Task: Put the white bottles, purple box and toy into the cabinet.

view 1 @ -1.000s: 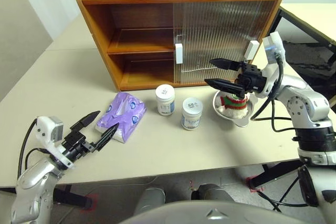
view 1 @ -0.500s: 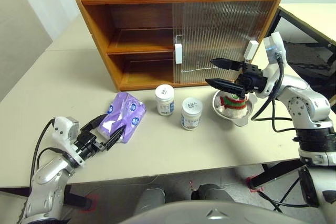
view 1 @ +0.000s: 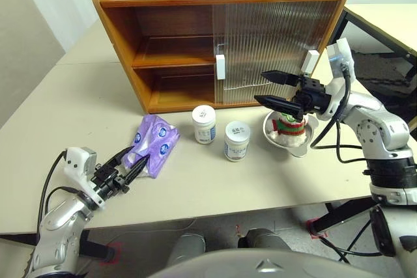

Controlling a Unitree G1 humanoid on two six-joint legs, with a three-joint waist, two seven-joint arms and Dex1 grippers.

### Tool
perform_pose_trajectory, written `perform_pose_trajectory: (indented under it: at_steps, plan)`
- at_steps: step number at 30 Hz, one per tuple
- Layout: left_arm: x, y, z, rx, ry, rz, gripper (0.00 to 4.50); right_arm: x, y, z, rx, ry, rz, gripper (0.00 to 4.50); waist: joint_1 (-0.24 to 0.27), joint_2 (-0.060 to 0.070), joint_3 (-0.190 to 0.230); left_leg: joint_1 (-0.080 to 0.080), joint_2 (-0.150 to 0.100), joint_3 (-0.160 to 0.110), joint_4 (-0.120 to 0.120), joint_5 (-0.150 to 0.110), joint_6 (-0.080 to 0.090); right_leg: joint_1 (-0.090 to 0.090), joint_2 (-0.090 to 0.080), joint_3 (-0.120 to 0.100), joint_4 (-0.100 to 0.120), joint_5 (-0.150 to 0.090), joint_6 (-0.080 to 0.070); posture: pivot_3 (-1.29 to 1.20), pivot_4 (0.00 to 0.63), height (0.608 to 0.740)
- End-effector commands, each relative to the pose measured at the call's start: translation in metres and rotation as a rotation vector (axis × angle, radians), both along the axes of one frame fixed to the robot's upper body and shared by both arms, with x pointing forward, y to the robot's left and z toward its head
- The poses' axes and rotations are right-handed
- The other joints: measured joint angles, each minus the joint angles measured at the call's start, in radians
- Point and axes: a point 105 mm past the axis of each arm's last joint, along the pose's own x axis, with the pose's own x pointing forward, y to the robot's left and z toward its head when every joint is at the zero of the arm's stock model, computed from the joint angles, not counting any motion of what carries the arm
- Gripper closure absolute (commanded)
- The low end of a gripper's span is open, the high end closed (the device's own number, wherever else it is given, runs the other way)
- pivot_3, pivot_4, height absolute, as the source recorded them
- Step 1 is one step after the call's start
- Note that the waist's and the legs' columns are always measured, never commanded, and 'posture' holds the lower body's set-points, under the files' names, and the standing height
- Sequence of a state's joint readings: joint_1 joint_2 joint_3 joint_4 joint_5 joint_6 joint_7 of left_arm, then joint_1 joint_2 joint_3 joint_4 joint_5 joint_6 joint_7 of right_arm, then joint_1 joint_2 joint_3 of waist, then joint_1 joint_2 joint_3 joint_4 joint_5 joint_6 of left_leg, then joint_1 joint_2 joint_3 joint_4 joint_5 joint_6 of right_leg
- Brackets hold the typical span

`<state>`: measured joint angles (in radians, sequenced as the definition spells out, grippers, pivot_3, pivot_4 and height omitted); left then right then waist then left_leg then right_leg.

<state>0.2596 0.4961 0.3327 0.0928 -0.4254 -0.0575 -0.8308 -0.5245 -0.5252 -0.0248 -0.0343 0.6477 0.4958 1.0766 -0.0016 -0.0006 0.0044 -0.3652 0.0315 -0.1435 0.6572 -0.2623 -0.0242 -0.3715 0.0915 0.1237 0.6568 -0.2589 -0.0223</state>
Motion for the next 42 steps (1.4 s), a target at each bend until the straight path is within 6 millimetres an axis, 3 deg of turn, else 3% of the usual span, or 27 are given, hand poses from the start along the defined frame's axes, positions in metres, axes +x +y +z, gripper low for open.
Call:
perform_pose_trajectory:
  at_steps: [1, 5, 6, 11, 19, 26, 32, 42]
  plan:
    - [-0.005, 0.002, -0.013, 0.002, 0.061, -0.002, 3.04, -0.001, 0.002, 0.008, 0.003, -0.028, 0.000, 0.00, 0.000, 0.000, 0.000, 0.000, 0.000, 0.000, 0.000, 0.000, 0.000, 0.000, 0.000, 0.000, 0.000, 0.000, 0.000, 0.01, 0.000, 0.740]
    - [-0.002, 0.001, -0.010, 0.000, 0.047, -0.013, 4.38, 0.000, 0.002, 0.009, 0.005, -0.031, -0.002, 0.00, -0.003, 0.000, 0.000, 0.000, 0.000, 0.000, 0.000, 0.000, 0.000, 0.000, 0.000, 0.000, 0.000, 0.000, 0.000, 0.01, 0.000, 0.740]
    - [-0.001, 0.000, -0.008, -0.001, 0.042, -0.017, 4.48, 0.000, 0.002, 0.009, 0.005, -0.031, -0.003, 0.00, -0.004, 0.000, 0.000, 0.000, 0.000, 0.000, 0.000, 0.000, 0.000, 0.000, 0.000, 0.000, 0.000, 0.000, 0.000, 0.01, 0.000, 0.740]
    - [0.008, -0.008, 0.004, -0.022, -0.005, -0.049, 4.48, 0.001, 0.002, 0.009, 0.006, -0.031, -0.005, 0.00, -0.004, 0.000, 0.000, 0.000, 0.000, 0.000, -0.001, 0.000, 0.000, 0.000, 0.000, 0.000, 0.000, 0.000, -0.001, 0.01, 0.000, 0.740]
    - [0.039, -0.038, 0.070, -0.070, -0.198, -0.157, 4.48, 0.002, 0.002, 0.007, 0.004, -0.031, -0.004, 0.00, 0.001, -0.002, 0.000, -0.001, -0.001, 0.000, 0.001, 0.000, 0.000, 0.001, 0.000, 0.000, 0.000, 0.000, 0.000, 0.01, 0.000, 0.740]
    - [0.053, -0.046, 0.125, -0.087, -0.317, -0.189, 4.48, 0.003, 0.004, 0.005, 0.006, -0.031, 0.001, 0.00, -0.001, -0.002, 0.000, 0.000, 0.000, 0.004, 0.001, 0.000, 0.000, 0.001, 0.003, 0.000, 0.000, 0.000, 0.002, 0.02, 0.000, 0.740]
    - [0.060, -0.049, 0.151, -0.116, -0.369, -0.175, 4.48, 0.002, 0.005, 0.003, 0.009, -0.028, 0.004, 0.00, 0.000, -0.002, 0.000, 0.002, 0.000, 0.004, 0.003, 0.000, 0.001, 0.003, 0.005, 0.001, 0.000, 0.001, 0.004, 0.02, 0.000, 0.740]
    - [0.097, -0.052, 0.182, -0.203, -0.407, -0.031, 4.48, 0.003, 0.006, 0.002, 0.013, -0.027, 0.004, 0.00, 0.005, -0.003, 0.001, 0.003, 0.000, 0.004, 0.004, 0.001, 0.001, 0.006, 0.001, 0.001, 0.000, 0.002, 0.004, 0.01, 0.000, 0.740]
